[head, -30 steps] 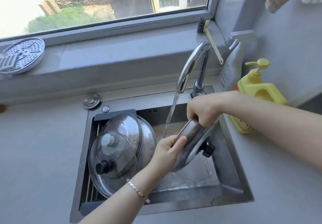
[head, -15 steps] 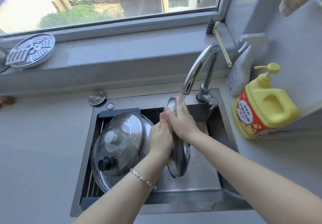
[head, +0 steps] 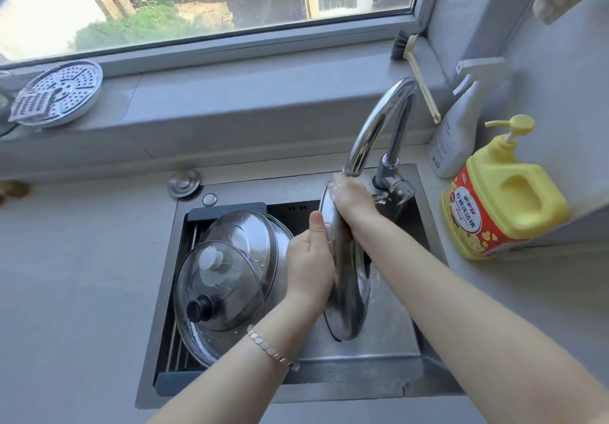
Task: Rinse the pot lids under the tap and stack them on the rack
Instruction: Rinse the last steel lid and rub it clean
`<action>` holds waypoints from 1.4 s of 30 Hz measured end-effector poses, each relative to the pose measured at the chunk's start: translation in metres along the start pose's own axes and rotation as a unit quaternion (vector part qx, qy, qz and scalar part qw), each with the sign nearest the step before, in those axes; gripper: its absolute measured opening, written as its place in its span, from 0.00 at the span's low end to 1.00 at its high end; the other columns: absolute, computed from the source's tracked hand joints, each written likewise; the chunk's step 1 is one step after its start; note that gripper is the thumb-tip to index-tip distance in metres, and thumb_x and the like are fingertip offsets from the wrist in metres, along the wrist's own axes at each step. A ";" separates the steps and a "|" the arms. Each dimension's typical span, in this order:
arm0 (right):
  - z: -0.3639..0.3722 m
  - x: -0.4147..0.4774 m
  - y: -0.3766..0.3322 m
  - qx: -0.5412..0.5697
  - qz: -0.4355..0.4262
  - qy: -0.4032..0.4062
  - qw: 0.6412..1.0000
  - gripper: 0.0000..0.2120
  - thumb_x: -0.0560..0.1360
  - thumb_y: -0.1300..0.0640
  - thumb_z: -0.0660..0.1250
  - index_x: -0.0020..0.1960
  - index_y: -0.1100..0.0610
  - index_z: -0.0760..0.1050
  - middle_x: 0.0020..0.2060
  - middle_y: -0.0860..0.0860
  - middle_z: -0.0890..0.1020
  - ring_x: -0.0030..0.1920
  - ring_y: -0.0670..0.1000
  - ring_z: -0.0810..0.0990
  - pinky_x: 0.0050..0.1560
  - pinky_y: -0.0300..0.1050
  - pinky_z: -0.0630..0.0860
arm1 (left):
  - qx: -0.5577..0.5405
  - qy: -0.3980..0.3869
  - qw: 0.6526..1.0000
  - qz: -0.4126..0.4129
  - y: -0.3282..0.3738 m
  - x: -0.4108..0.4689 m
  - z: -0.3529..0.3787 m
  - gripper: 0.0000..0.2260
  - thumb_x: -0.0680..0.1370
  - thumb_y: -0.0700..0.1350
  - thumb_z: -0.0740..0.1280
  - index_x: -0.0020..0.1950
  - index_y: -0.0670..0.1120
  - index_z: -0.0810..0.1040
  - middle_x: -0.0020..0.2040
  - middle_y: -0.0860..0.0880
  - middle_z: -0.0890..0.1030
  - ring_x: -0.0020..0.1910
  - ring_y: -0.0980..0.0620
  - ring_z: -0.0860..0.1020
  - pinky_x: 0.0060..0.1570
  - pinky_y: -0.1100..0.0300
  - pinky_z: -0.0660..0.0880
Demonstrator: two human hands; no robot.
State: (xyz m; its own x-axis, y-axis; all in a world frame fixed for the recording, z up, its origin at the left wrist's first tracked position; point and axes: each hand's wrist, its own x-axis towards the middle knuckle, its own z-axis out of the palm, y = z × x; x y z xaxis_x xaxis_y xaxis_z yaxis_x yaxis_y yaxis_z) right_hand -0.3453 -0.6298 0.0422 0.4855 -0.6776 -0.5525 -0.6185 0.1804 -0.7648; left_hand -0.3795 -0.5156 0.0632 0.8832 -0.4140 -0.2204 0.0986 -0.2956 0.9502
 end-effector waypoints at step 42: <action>0.015 -0.071 0.067 -0.137 -0.214 -0.059 0.965 0.26 0.79 0.44 0.50 0.74 0.54 0.60 0.74 0.48 0.62 0.74 0.46 0.56 0.75 0.46 0.51 | -0.195 0.325 0.889 -0.258 0.011 0.041 -0.032 0.24 0.77 0.57 0.57 0.59 0.40 0.78 0.57 0.45 0.80 0.57 0.44 0.78 0.61 0.51 0.73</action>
State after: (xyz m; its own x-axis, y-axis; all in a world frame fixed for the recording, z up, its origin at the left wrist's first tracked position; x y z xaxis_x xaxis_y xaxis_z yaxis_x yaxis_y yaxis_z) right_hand -0.4121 -0.5589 0.0253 0.7894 -0.5599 -0.2518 -0.4786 -0.3043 -0.8236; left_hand -0.3274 -0.5087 0.0720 0.7402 0.3119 -0.5957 0.6067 0.0722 0.7916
